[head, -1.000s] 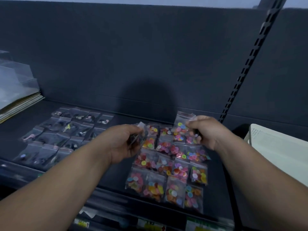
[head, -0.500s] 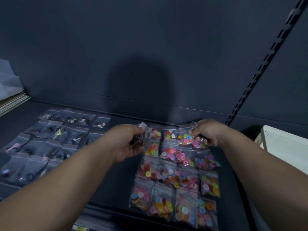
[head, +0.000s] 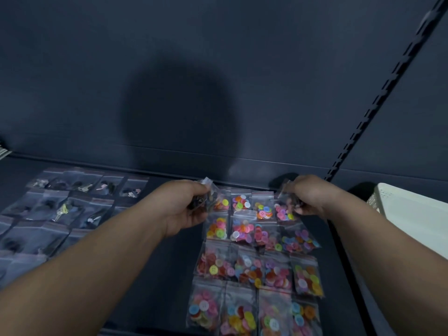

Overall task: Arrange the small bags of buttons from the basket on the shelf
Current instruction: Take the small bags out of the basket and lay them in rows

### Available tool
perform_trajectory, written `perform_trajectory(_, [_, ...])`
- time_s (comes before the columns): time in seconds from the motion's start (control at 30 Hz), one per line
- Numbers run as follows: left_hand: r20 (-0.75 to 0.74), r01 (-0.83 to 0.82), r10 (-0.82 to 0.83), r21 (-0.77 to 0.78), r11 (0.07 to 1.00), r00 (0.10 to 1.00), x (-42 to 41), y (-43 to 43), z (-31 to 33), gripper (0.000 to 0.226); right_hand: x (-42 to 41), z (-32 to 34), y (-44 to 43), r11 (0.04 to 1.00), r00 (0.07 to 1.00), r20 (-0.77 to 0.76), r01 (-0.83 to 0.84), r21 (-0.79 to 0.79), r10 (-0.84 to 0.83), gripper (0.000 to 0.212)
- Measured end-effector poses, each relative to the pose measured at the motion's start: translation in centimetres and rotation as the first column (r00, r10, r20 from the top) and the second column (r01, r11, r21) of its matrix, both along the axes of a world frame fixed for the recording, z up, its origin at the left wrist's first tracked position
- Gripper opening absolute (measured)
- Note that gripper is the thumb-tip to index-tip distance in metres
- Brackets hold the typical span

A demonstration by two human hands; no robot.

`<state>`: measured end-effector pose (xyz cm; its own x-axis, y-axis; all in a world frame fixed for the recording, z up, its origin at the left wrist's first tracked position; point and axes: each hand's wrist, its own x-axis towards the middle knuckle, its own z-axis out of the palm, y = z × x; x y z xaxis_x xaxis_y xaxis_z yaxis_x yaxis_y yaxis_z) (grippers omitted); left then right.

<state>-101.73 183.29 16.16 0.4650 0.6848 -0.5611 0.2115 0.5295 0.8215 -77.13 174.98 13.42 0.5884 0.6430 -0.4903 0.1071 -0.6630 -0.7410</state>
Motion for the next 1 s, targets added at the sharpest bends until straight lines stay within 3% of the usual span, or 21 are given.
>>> perform_trajectory(0.13, [0.001, 0.018, -0.018, 0.013, 1.0, 1.0, 0.8, -0.2, 0.3, 0.008, 1.0, 0.7, -1.5, 0.992, 0.98, -0.188, 0.086, 0.096, -0.067, 0.018])
perform_trajectory(0.33, [0.003, 0.058, -0.058, 0.03, 0.998, 0.998, 1.8, -0.8, 1.0, 0.006, 1.4, 0.4, -2.6, 0.983, 0.976, -0.192, 0.128, 0.129, -0.102, 0.023])
perform_trajectory(0.5, [0.0, 0.061, -0.061, 0.029, 0.998, 0.998, 2.2, -1.2, 1.1, 0.005, 0.4, 0.7, -2.8, 0.966, 0.944, -0.318, 0.159, 0.206, -0.087, 0.024])
perform_trajectory(0.77, [0.048, 0.006, -0.007, 0.014, 1.0, 0.999, 0.1, -1.6, 1.2, 0.015, -5.3, 3.1, -0.4, 0.944, 0.908, -0.401, 0.019, 0.331, 0.122, 0.022])
perform_trajectory(1.0, [0.08, -0.092, 0.088, 0.057, 0.994, 0.993, -6.0, 0.5, 2.0, 0.017, -13.1, 4.6, 3.1, 0.903, 0.911, -0.304, -0.142, 0.406, 0.28, 0.025])
